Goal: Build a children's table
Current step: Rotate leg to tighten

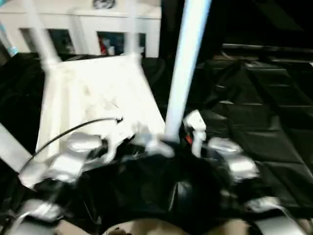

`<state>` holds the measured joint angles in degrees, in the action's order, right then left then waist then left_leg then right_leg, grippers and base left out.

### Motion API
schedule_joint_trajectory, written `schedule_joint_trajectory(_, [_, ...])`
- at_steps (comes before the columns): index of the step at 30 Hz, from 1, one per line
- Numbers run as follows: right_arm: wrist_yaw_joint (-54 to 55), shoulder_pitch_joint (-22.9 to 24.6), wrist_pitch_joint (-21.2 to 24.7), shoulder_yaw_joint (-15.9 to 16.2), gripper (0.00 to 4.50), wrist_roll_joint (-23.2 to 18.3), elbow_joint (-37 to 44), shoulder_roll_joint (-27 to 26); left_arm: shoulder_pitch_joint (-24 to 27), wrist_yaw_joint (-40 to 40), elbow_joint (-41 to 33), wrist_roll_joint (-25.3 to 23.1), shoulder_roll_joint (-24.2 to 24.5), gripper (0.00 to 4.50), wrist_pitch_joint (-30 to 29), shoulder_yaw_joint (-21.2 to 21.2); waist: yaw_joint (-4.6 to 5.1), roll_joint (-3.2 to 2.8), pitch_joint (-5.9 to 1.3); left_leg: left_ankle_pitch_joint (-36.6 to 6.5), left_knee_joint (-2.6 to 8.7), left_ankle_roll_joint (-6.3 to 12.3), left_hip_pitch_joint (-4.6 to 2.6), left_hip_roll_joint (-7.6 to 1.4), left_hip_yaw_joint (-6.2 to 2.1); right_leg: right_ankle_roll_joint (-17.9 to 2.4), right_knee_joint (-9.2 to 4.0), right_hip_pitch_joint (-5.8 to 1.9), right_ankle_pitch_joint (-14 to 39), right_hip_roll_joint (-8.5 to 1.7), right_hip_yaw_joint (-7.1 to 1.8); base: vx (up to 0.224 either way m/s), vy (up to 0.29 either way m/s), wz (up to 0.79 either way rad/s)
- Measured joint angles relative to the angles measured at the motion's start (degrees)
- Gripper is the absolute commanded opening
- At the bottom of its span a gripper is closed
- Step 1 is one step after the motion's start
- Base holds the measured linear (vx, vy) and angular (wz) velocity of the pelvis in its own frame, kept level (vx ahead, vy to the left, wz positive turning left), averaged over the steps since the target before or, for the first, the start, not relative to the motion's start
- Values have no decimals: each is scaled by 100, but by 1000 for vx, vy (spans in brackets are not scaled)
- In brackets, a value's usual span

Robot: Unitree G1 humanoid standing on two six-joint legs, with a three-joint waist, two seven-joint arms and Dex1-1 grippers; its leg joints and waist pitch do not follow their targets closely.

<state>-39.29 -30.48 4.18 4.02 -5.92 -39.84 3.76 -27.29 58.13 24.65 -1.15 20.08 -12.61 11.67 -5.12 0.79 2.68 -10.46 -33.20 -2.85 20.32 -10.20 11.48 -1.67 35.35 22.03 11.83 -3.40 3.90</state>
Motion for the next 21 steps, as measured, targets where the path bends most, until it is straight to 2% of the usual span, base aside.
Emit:
schedule_joint_trajectory(5, [1232, -148, -87, -237, 262, 100, -252, -391, -112, -649, 90, -142, -349, 0, -135, -4, 1, -14, -6, 0, 9, 0, -10, 5, 0, 15, -6, -8, 9, -1, -5, 0, 0, 0])
schedule_joint_trajectory(8, [1687, -234, -302, -309, 262, 161, -433, -515, -158, -879, 121, -222, -524, 0, -189, -24, -8, -32, -8, -1, 18, 1, -6, 9, 1, 6, -14, -8, 4, -2, -5, 0, 0, 0])
schedule_joint_trajectory(9, [1673, -230, -431, -309, 262, 178, -471, -511, -158, -873, 122, -236, -546, 0, -190, -15, -11, -42, -8, -1, 23, 2, -4, 12, 1, 8, -19, -7, 5, -4, -5, 0, 0, 0])
schedule_joint_trajectory(10, [1641, -225, -473, -314, 318, 172, -489, -510, -158, -849, 121, -236, -546, 0, -191, -15, -11, -46, -7, -2, 25, 2, -1, 12, 1, 9, -20, -6, 6, -4, -4, 0, 0, 0])
schedule_joint_trajectory(11, [1572, -221, -477, -324, 332, 153, -489, -492, -158, -826, 121, -236, -546, 0, -190, -17, -14, -48, -7, -2, 26, 3, 0, 12, 1, 10, -21, -5, 7, -4, -4, 0, 0, 0])
schedule_joint_trajectory(15, [1195, -219, -439, -362, 352, 113, -480, -420, -157, -740, 108, -236, -531, 0, -190, -18, -15, -48, -7, -3, 26, 5, 2, 12, 1, 11, -22, -5, 8, -4, -3, 0, 0, 0])
schedule_joint_trajectory(16, [1036, -219, -437, -360, 377, 111, -476, -366, -154, -700, 95, -235, -516, 0, -190, -17, -15, -47, -6, -4, 26, 6, 4, 12, 1, 11, -23, -5, 8, -4, -2, 0, 0, 0])
schedule_joint_trajectory(18, [693, -207, -431, -331, 381, 100, -448, -277, -119, -616, 31, -222, -465, 0, -190, -20, -5, -45, -5, -4, 26, 6, 9, 11, 0, 11, -26, -1, 8, -4, -1, 0, 0, 0])
schedule_joint_trajectory(21, [-73, -126, -417, -119, 381, 66, -296, 40, -14, -315, -109, -106, -271, 0, -172, -18, -2, -44, -3, -7, 27, 10, 18, 9, 0, 10, -27, 5, 10, -3, 2, 0, 0, 0])
